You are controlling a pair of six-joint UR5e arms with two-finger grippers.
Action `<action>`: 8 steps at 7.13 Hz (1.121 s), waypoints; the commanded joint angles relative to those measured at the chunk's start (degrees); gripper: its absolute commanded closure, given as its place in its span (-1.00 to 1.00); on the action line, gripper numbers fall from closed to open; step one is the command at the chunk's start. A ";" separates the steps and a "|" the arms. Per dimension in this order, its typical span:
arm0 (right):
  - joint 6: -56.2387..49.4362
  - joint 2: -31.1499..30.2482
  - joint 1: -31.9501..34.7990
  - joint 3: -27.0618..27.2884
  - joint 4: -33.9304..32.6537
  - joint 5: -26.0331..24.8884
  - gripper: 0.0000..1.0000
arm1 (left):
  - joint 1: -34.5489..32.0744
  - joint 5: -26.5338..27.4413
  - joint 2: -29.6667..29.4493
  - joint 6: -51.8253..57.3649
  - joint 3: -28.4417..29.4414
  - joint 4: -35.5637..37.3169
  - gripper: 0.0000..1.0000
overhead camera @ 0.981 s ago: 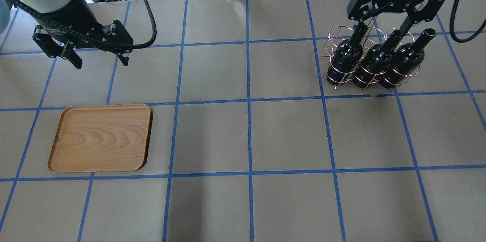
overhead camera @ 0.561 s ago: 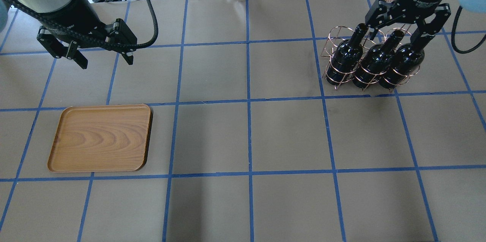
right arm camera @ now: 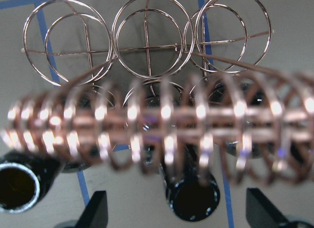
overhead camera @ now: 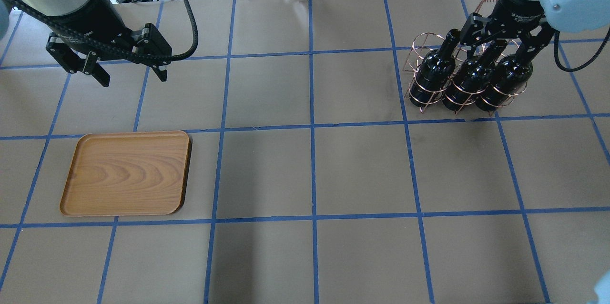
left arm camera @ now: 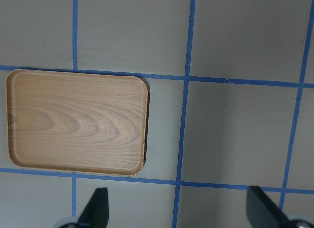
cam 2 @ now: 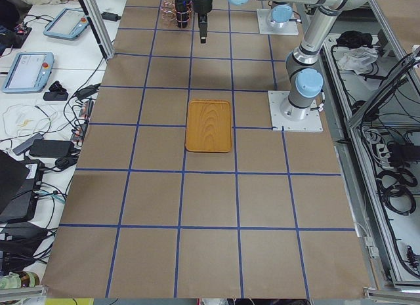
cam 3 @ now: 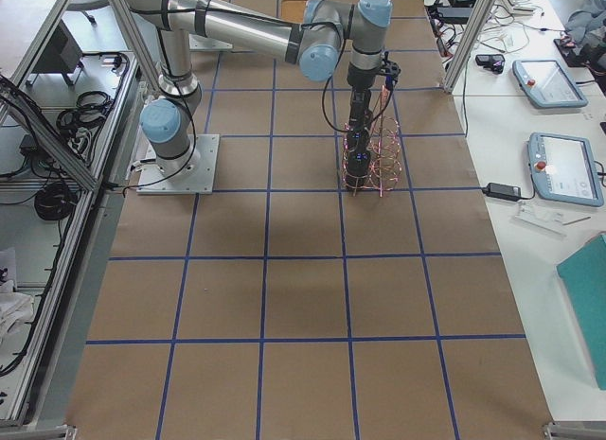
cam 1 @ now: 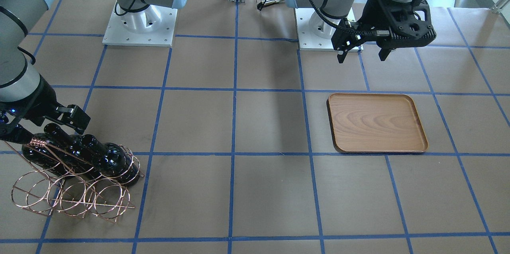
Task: Take wine from basket and place on tray
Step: 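Grasp a dark wine bottle neck with the right gripper and lift it out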
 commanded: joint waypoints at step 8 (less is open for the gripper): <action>-4.52 0.80 0.25 0.04 -2.71 -0.28 0.32 | 0.09 0.24 0.12 0.00 -0.30 -0.24 -1.00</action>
